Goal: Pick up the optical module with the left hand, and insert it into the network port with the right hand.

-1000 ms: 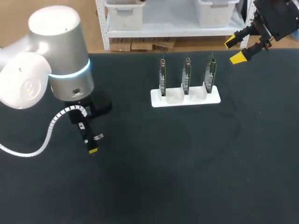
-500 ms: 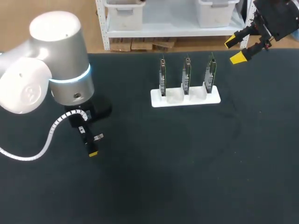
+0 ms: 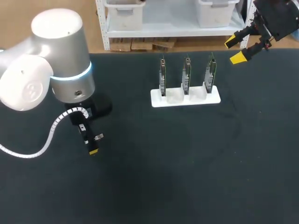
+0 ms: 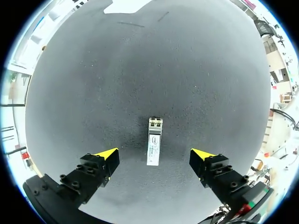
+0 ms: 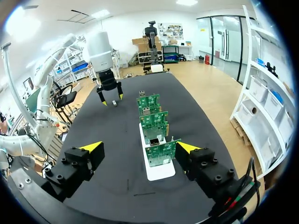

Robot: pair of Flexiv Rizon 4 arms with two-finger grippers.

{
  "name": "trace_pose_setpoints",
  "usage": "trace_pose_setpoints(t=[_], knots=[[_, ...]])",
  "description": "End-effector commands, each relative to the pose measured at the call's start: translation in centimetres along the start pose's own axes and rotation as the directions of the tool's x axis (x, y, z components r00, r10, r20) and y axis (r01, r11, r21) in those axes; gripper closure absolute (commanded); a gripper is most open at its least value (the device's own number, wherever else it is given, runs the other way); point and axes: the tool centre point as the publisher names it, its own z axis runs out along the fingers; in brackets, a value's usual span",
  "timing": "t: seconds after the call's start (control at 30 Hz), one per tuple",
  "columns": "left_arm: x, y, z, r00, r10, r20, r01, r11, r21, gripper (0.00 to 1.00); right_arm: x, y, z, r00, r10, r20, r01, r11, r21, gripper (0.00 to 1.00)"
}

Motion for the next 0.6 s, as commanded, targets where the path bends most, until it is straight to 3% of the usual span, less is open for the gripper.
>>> trace_pose_setpoints(t=[0.03,0.6], knots=[[-0.19,0.41,0.19,1.0,-0.007,0.001,0.007,1.0,0.005,0.0,0.01,0.15,0.01,1.0,0.0,0.0,0.0,1.0,0.004,0.0],[-0.39,0.49,0.86,1.0,-0.003,0.013,0.002,1.0,0.02,0.0,0.01,0.15,0.01,1.0,0.0,0.0,0.0,1.0,0.004,0.0]])
